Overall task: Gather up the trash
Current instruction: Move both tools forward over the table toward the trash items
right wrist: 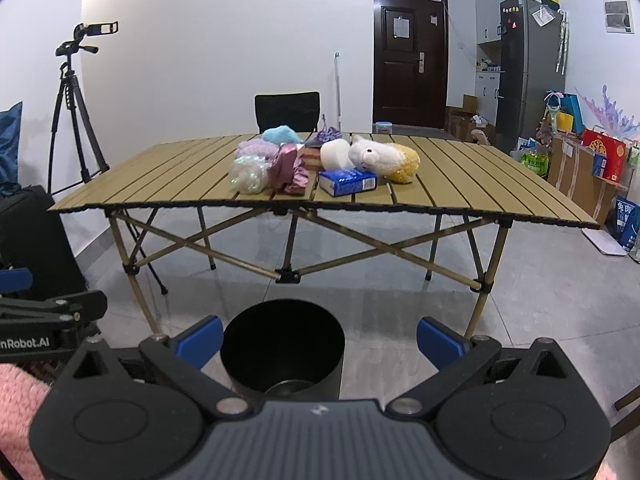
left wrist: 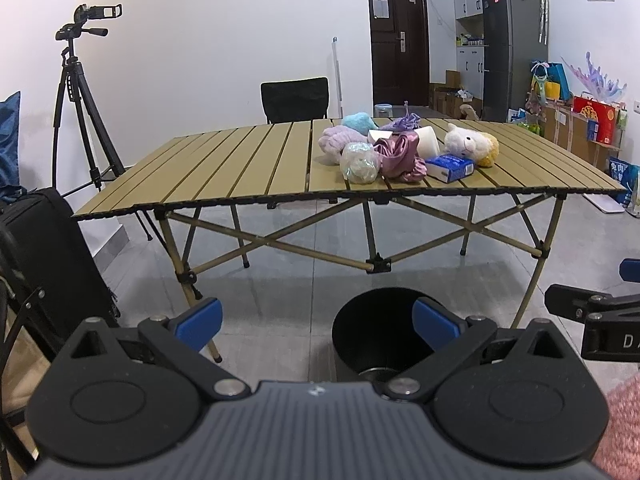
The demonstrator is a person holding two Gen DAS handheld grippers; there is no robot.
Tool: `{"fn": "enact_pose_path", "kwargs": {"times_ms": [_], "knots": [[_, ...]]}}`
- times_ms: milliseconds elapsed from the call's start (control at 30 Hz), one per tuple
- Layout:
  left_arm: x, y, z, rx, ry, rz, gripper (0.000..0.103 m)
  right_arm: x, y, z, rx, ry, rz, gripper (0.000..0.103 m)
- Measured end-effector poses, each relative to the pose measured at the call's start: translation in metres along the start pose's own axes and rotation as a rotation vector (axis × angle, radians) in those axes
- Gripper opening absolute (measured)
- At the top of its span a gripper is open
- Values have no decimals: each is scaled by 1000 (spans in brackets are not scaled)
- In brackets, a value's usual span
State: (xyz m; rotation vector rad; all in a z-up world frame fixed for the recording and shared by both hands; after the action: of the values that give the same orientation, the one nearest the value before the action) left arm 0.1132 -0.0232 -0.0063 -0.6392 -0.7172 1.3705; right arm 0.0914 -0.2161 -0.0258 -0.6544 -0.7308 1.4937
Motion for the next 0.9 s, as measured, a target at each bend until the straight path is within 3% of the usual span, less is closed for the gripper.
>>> {"fn": "enact_pose_path", "kwargs": {"times_ms": [900], "knots": [[-7, -112, -127, -65, -11, 40, 103, -37, -99, -112, -133, 85, 3, 103]]}}
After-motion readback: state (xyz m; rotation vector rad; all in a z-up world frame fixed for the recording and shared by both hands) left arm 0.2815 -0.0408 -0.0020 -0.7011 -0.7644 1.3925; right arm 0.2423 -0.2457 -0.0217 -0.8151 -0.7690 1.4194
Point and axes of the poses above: each gripper's, at about its wrist camera, not at the fingertips, and z roughly against the way its jaws point, x to its left, y to its underside, the point moved 3 cm from there along -z, roughly the way its jaws point, and after that the axes turned 7 degrees about x, right-handed, at the moved point
